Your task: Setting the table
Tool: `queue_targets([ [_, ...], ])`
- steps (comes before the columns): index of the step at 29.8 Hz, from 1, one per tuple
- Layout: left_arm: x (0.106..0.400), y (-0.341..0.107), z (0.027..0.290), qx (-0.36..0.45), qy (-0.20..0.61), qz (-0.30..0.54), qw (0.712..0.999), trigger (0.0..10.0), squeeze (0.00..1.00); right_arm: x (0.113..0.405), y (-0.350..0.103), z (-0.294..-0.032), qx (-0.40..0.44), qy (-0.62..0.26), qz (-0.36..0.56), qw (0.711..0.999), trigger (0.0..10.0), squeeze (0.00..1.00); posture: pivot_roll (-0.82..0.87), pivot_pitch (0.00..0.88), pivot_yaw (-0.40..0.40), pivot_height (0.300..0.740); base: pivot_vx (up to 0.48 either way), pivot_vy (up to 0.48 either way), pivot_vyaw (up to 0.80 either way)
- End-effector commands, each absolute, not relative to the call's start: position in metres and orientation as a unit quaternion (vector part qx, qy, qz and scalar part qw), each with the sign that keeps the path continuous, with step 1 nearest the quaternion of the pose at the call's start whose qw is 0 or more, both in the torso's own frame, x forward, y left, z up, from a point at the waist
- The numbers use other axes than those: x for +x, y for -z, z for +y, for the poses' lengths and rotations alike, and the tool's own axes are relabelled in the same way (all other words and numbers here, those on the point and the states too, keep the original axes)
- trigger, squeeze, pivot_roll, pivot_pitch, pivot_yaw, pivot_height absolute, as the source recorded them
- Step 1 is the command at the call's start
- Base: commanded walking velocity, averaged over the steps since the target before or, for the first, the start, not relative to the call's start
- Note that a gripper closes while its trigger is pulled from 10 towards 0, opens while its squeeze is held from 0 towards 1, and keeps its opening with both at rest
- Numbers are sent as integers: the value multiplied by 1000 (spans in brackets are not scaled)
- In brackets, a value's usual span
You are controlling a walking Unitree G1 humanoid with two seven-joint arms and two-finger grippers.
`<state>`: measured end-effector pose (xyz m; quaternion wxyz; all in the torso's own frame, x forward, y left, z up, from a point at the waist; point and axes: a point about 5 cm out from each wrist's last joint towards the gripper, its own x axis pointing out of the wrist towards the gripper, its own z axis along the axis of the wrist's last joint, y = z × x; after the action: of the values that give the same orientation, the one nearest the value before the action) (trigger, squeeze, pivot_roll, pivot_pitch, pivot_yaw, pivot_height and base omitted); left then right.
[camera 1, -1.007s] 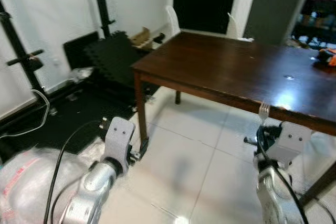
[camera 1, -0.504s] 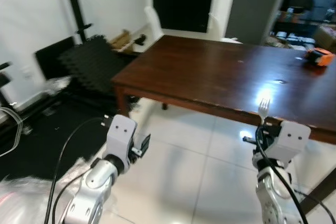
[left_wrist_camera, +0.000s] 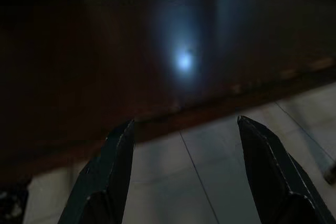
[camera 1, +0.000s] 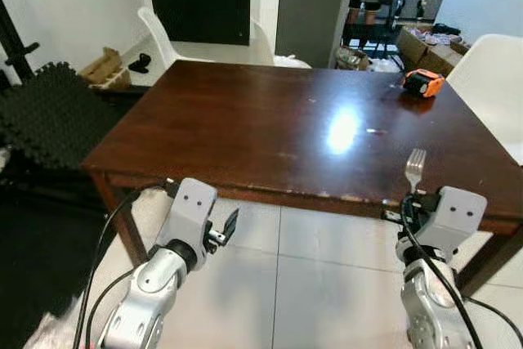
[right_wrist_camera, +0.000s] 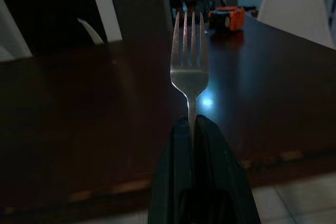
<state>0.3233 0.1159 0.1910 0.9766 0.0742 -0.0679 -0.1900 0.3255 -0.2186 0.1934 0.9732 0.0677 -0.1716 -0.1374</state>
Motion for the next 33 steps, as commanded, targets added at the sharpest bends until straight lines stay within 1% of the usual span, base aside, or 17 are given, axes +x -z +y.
queue_targets([
  [1, 322, -187, 116, 82, 193, -62, 976, 10000, 0, 324, -191, -220, 67, 140, -168, 973, 10000, 0, 35, 121, 83, 740, 480, 0, 0],
  [28, 323, -186, 114, 80, 196, -61, 975, 10000, 0, 324, -188, -219, 57, 137, -163, 975, 10000, 0, 30, 128, 89, 740, 457, 0, 0],
  [32, 324, -182, 117, 67, 177, -42, 981, 10000, 0, 326, -186, -213, 31, 105, -146, 983, 10000, 0, 28, 129, 92, 740, 443, 0, 0],
  [33, 325, -181, 119, 56, 172, -38, 983, 10000, 0, 326, -184, -209, 31, 85, -136, 987, 10000, 0, 24, 129, 93, 740, 431, 0, 0],
])
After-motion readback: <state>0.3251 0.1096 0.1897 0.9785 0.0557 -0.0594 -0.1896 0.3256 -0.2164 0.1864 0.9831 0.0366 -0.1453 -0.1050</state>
